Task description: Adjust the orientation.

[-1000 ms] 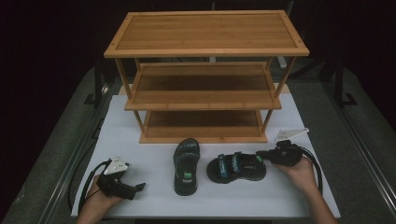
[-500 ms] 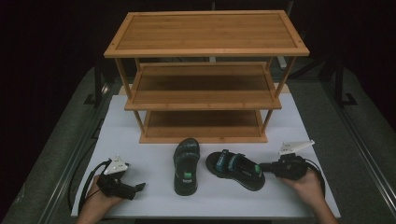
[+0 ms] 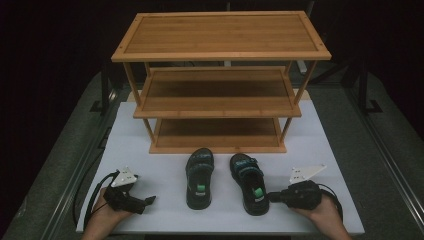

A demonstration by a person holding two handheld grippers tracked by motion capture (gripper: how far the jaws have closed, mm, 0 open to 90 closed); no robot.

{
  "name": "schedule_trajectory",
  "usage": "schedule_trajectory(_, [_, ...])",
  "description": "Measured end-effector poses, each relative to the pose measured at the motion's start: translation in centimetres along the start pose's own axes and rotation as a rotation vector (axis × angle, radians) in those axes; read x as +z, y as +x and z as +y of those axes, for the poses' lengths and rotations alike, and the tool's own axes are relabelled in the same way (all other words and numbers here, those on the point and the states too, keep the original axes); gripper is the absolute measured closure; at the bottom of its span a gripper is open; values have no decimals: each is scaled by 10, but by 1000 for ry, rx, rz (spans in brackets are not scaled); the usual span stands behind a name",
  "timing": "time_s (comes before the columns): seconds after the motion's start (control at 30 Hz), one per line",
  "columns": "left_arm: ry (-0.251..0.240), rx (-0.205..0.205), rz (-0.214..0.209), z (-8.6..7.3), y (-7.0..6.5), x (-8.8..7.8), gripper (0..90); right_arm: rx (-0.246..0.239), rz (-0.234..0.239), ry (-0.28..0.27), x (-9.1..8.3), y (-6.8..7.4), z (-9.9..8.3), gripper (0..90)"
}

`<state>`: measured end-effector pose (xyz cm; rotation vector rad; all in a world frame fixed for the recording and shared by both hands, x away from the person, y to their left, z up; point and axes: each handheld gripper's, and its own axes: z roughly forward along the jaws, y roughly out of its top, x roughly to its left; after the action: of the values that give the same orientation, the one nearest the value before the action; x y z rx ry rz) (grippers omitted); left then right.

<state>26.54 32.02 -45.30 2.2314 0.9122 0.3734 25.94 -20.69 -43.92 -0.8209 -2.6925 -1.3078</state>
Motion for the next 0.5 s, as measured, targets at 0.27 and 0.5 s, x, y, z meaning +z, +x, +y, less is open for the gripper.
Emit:
schedule_trajectory(0.27, [0, 0, 0, 0, 0, 0, 0, -27, 45, 13, 10, 10, 5, 897])
schedule_trajectory(0.5, [0, 0, 0, 0, 0, 0, 0, -25, 22, -6, 3, 9, 7, 895])
